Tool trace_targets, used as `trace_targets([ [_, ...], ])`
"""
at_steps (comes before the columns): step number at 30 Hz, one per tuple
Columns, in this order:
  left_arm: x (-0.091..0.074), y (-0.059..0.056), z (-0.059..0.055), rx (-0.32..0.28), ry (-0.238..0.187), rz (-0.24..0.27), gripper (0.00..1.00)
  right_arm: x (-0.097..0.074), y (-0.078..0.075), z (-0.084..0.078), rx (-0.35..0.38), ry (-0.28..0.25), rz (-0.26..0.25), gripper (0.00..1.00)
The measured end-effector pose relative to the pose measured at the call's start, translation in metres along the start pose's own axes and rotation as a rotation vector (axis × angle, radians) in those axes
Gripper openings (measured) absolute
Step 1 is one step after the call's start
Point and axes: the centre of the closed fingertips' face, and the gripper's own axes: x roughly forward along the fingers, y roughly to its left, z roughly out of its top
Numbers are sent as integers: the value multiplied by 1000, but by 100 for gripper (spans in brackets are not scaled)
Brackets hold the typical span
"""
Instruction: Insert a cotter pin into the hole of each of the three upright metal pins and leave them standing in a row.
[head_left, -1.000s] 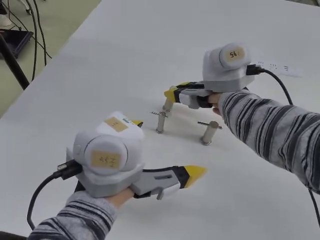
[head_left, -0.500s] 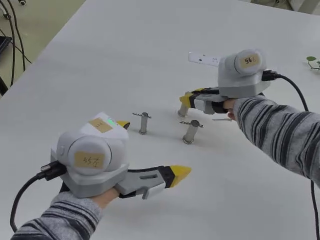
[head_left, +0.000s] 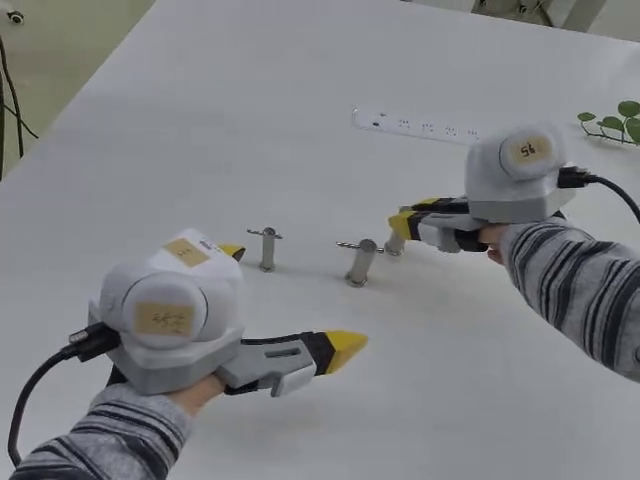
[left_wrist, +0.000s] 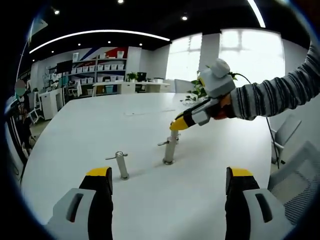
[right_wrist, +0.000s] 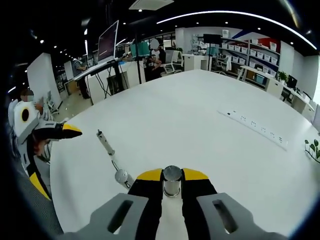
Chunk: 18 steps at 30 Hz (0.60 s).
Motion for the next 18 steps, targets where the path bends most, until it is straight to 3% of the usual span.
trace_targets([
  [18, 1, -2, 1, 15, -5, -2, 93, -32, 19, -24, 0, 1, 0, 8],
])
